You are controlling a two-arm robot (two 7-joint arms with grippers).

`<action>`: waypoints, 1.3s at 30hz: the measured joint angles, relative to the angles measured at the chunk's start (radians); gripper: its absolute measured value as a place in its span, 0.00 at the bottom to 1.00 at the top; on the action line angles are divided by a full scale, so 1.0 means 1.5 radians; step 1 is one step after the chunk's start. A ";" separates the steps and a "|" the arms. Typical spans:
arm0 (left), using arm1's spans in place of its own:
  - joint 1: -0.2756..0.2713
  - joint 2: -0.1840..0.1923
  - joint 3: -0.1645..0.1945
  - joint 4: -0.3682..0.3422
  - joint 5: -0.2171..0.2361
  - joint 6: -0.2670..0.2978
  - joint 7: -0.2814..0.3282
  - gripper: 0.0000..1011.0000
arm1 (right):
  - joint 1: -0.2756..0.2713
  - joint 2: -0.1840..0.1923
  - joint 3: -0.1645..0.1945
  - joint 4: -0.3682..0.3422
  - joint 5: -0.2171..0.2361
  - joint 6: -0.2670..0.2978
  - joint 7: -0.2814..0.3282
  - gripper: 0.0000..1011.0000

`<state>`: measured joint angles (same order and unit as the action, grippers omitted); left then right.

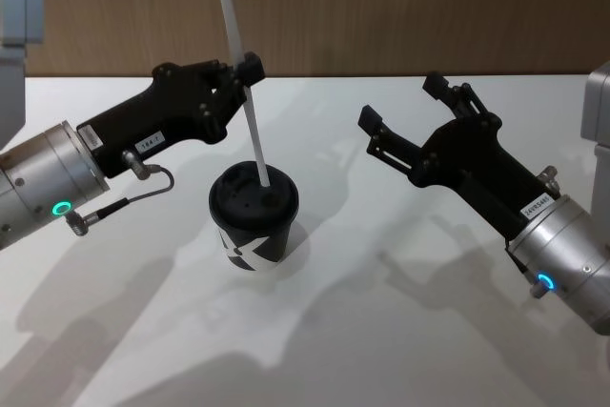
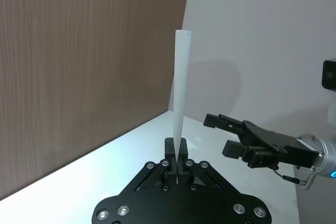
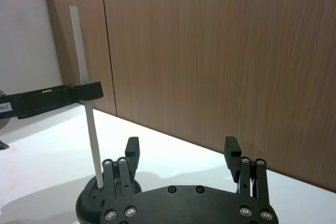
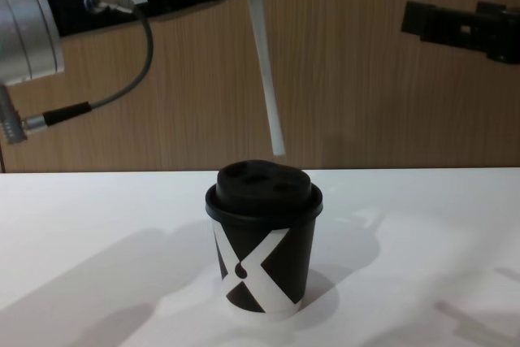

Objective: Pick up the straw with one hand, pass it to the other hand, and insert it into the cup.

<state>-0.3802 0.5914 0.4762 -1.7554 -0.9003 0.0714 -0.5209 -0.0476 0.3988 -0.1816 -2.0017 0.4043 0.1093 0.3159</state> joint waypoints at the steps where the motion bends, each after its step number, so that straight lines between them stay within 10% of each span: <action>1: 0.000 0.000 0.001 0.001 0.000 0.002 0.001 0.01 | 0.000 0.000 0.000 0.000 0.000 0.000 0.000 0.99; 39: -0.023 -0.026 0.032 0.049 0.037 0.024 0.004 0.01 | 0.000 0.000 0.000 0.000 0.000 0.000 0.000 0.99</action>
<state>-0.4143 0.5521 0.5242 -1.6813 -0.8444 0.1067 -0.5143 -0.0476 0.3989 -0.1816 -2.0017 0.4043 0.1093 0.3159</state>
